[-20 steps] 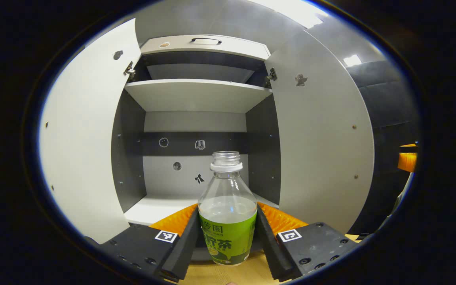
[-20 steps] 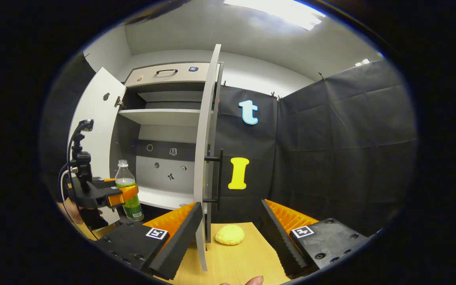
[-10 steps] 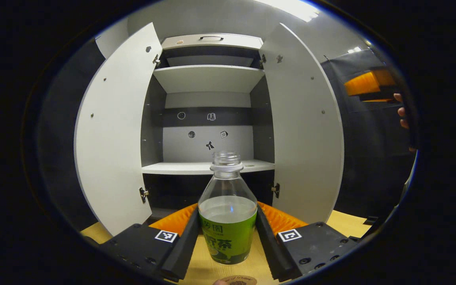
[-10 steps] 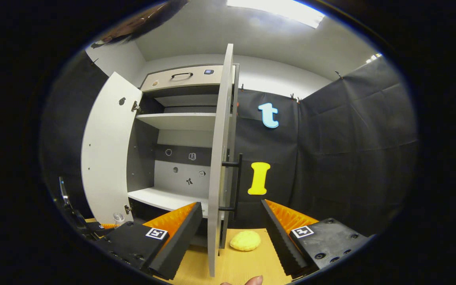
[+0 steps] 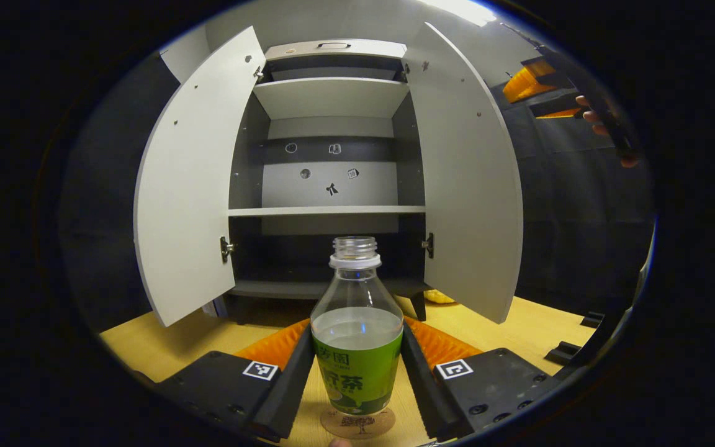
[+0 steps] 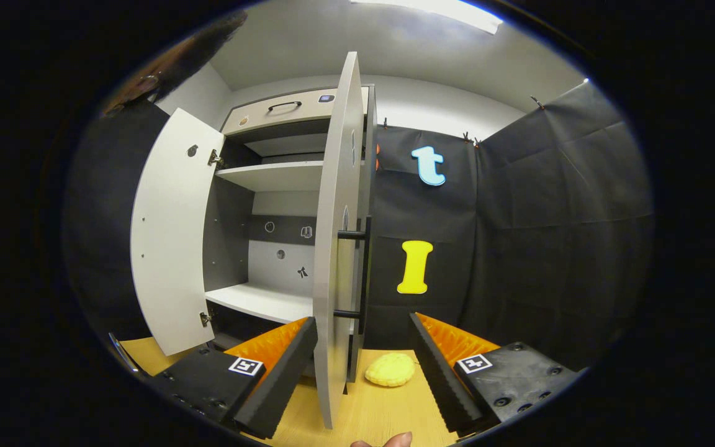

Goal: Grasp the bottle in the cabinet with the left hand and place it on the coaster, then close the right door with the right hand and the left door with the left hand.

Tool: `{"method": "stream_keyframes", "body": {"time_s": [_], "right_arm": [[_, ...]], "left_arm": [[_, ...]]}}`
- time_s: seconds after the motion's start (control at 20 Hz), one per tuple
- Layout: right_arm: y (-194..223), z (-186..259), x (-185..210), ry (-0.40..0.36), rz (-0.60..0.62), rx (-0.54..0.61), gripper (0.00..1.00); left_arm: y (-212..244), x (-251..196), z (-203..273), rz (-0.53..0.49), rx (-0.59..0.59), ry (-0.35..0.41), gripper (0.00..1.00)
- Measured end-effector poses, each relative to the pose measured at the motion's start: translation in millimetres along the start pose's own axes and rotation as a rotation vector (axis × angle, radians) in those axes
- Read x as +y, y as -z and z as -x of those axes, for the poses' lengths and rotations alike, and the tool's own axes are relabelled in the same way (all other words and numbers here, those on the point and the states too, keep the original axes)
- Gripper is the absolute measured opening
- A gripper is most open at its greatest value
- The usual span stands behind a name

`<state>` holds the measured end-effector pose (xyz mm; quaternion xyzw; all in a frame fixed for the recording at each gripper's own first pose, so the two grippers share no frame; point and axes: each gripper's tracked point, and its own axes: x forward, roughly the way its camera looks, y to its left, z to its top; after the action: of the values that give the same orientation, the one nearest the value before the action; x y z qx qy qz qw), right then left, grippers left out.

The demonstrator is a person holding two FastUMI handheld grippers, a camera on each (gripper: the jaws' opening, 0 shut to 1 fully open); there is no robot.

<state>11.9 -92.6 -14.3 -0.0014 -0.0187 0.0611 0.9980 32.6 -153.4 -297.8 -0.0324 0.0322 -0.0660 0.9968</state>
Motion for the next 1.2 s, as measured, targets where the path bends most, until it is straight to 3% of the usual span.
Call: {"method": "stream_keyframes", "body": {"time_s": [0.3, 0.7, 0.8, 0.95, 1.2], "right_arm": [[13, -1, 0, -0.005, 0.026, 0.040, 0.97], [20, 3, -3, 0.000, 0.038, 0.059, 0.97], [22, 3, -4, 0.006, 0.040, 0.067, 0.98], [25, 4, -6, 0.017, 0.023, 0.081, 0.98], [17, 7, -3, 0.044, -0.003, 0.080, 0.98]], "left_arm": [[35, 3, -5, 0.018, 0.024, -0.008, 0.77], [50, 3, -3, 0.034, 0.045, 0.001, 0.79], [53, 5, -1, 0.043, 0.068, -0.007, 0.81], [52, 7, 2, 0.058, 0.086, 0.005, 0.94], [49, 14, 30, 0.083, 0.164, 0.041, 0.95]]}}
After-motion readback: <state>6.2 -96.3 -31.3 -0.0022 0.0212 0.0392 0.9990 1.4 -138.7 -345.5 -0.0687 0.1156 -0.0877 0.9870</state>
